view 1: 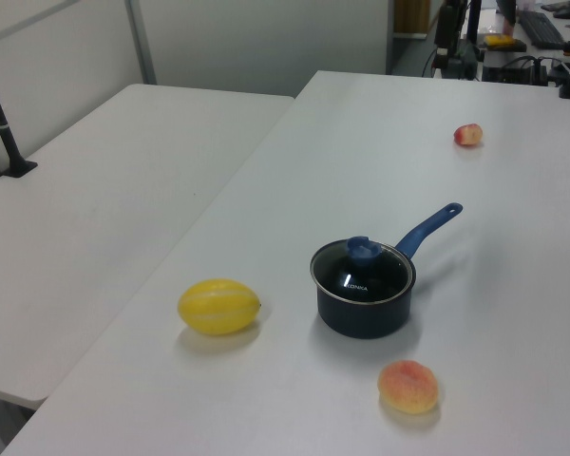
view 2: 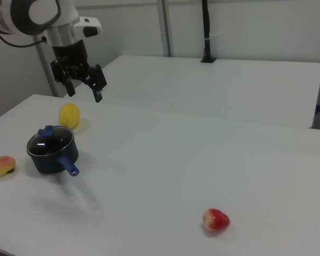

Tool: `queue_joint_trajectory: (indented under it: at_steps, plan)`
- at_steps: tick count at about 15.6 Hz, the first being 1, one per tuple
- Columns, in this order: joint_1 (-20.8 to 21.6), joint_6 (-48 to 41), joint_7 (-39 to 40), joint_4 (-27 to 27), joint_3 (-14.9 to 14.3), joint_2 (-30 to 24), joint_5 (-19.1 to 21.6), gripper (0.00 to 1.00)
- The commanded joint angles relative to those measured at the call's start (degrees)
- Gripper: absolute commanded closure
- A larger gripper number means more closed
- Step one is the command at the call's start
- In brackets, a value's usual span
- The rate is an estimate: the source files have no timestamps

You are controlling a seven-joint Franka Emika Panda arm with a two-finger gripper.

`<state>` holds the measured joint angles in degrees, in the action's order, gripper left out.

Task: Open lid
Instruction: 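Move the gripper toward the saucepan lid's blue knob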

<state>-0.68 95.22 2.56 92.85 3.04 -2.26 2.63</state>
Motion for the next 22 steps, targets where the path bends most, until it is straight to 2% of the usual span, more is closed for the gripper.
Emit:
queue_joint_trajectory:
  at_steps: [1, 3, 8, 11, 16, 22]
  plan:
    - [0.6, -1.0, 0.2, 1.0, -0.1, -1.0, 0.4, 0.0]
    - [1.7, -2.8, -2.3, 0.9, -0.1, -1.0, 0.6, 0.0]
    - [6.8, -2.1, -19.4, 0.9, 0.5, -0.3, 0.8, 0.0]
    - [10.1, -1.4, -23.2, 0.8, 0.9, 1.0, 2.0, 0.0]
    - [11.1, 6.4, -32.0, 1.0, 7.7, 5.9, 1.5, 0.0]
    - [14.3, 15.6, -35.5, 1.0, 8.7, 13.0, 1.2, 0.0]
